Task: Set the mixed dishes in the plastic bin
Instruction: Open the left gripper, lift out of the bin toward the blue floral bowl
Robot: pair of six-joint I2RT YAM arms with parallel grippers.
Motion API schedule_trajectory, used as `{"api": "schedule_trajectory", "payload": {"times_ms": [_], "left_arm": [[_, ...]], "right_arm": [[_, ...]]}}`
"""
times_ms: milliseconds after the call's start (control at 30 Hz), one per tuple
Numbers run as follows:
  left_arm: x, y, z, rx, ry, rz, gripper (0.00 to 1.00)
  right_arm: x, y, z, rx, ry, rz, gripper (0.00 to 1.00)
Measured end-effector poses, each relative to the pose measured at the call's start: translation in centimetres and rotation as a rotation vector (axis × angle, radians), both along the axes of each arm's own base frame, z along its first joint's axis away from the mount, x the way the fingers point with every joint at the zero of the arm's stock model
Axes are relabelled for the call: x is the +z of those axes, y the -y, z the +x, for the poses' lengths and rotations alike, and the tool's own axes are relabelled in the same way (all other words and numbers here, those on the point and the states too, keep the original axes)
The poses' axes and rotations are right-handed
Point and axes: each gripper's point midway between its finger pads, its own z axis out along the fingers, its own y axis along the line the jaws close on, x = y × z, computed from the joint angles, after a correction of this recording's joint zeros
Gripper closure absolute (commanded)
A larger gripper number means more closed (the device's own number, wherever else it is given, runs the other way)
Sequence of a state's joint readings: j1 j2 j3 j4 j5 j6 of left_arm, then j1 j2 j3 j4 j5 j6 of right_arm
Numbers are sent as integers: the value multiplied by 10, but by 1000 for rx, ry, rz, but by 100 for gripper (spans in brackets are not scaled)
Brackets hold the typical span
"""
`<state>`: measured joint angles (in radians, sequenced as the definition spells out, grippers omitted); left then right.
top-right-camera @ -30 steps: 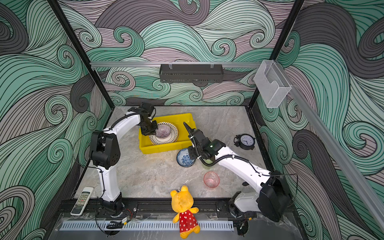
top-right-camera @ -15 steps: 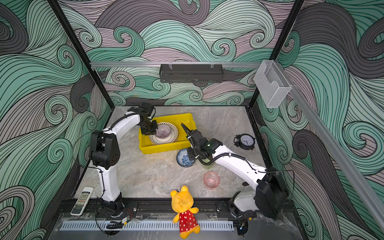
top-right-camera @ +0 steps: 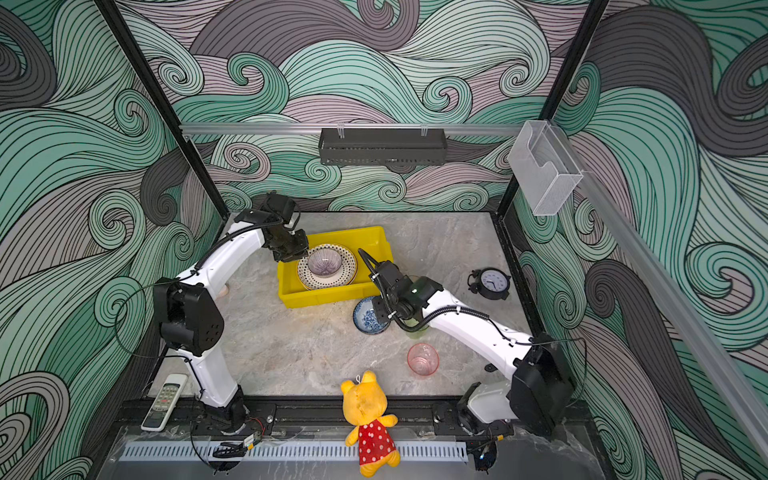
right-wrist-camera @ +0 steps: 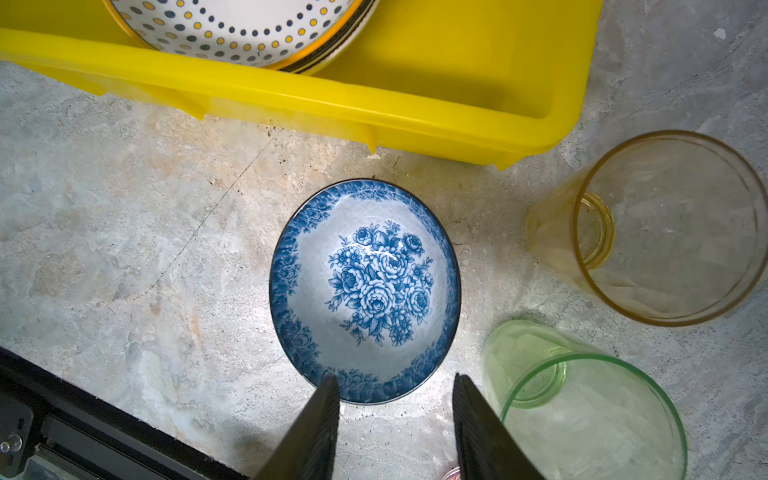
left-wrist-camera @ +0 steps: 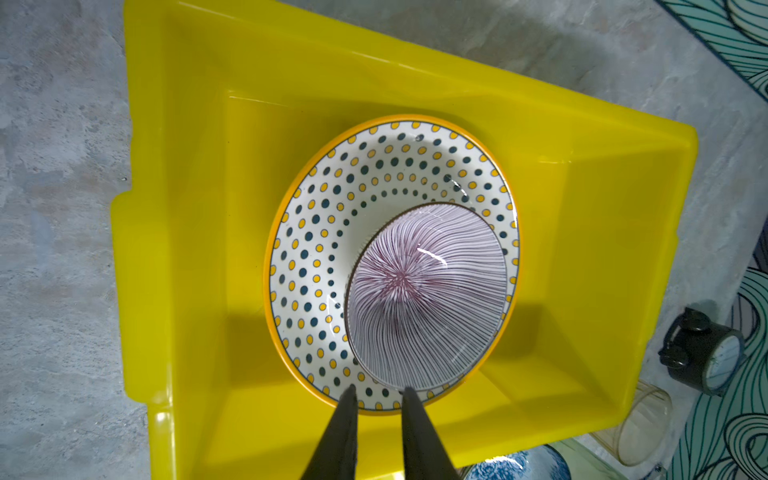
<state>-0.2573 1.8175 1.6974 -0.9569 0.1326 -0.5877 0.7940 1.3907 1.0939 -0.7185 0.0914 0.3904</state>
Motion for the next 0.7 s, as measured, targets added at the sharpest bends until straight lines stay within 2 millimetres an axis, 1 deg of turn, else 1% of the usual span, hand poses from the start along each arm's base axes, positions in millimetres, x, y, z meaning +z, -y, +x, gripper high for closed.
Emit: {"api": "schedule_trajectory", "payload": {"times_ms": [233,367,600,700], "left_arm": [[23,2,-13,-31,49,-31,75],[30,0,-25,-39,61,-39,75],[50,-1,-38,-58,112,-58,73],[54,0,-45,-74,123,-70,72]], "right_arm": [[0,-2,-3,-2,4,-6,53],[2,-2,-3,-4,10,-5,53],[5,-2,-3,-20,20,3,52],[5,-2,-4,-20,22,2,52]]}}
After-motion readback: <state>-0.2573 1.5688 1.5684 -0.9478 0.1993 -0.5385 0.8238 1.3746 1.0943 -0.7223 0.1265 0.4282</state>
